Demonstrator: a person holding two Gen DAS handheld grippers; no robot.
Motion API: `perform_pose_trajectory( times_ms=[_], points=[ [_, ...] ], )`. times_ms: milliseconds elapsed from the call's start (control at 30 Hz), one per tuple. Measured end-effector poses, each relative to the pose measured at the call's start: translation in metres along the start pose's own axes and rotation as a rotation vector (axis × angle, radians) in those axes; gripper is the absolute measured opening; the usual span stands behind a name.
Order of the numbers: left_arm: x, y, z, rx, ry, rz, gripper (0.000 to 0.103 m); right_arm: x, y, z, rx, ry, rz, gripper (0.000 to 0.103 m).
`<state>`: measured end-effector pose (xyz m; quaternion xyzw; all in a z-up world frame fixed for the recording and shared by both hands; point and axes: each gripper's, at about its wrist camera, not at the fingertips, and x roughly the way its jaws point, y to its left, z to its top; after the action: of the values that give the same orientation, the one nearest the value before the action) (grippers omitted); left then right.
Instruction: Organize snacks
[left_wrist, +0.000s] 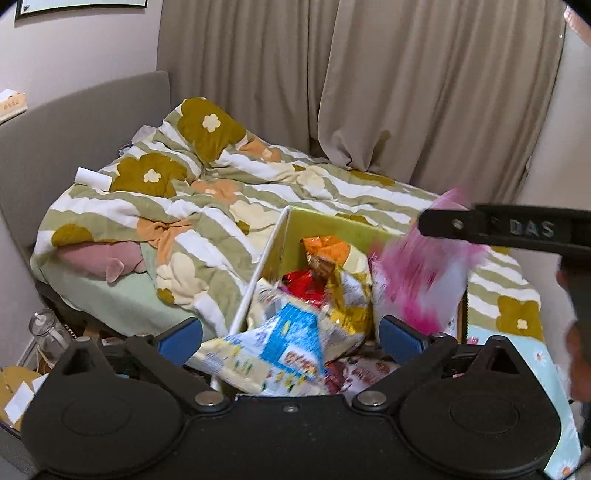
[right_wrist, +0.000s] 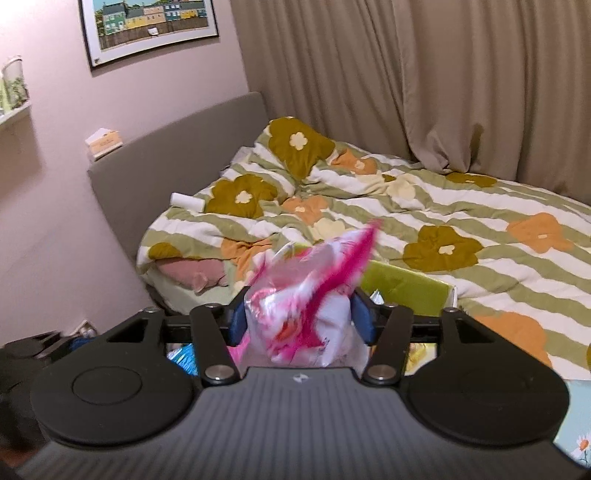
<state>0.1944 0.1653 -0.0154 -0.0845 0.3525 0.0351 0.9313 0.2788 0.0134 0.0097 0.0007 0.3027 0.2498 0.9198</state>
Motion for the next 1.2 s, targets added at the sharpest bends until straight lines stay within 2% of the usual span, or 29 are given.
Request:
perform_pose_trajectory(
  times_ms=[33, 67, 400, 533, 767, 900, 1067, 1200],
  points=[
    [-0.001, 0.003, -0.002, 0.004, 0.004, -0.001, 0.103, 0.003, 0.002, -0.002, 0.004, -0.005, -0.013, 0.101],
    [-0.001, 0.005, -0.003, 0.009, 0.008, -0.002, 0.103, 0.005, 0.003, -0.003, 0.012, -0.01, -0.022, 0.103],
    [0.012, 0.022, -0.02, 0.062, 0.053, -0.074, 0.103, -0.007, 0.014, -0.025, 0.065, -0.007, -0.104, 0.103],
    [0.005, 0.022, -0.021, 0.079, 0.049, -0.108, 0.103, -0.022, 0.021, -0.029, 0.083, -0.02, -0.135, 0.103],
    [-0.037, 0.002, -0.021, 0.124, -0.018, -0.127, 0.103, -0.082, 0.021, -0.034, 0.102, -0.093, -0.162, 0.103],
    [-0.07, -0.02, -0.021, 0.164, -0.087, -0.136, 0.103, -0.127, 0.013, -0.041, 0.11, -0.132, -0.205, 0.103],
    [-0.11, -0.049, -0.029, 0.208, -0.168, -0.117, 0.103, -0.177, -0.006, -0.057, 0.119, -0.143, -0.288, 0.103],
    [-0.13, -0.069, -0.042, 0.234, -0.192, -0.107, 0.103, -0.207, -0.023, -0.075, 0.152, -0.111, -0.341, 0.103]
  ],
)
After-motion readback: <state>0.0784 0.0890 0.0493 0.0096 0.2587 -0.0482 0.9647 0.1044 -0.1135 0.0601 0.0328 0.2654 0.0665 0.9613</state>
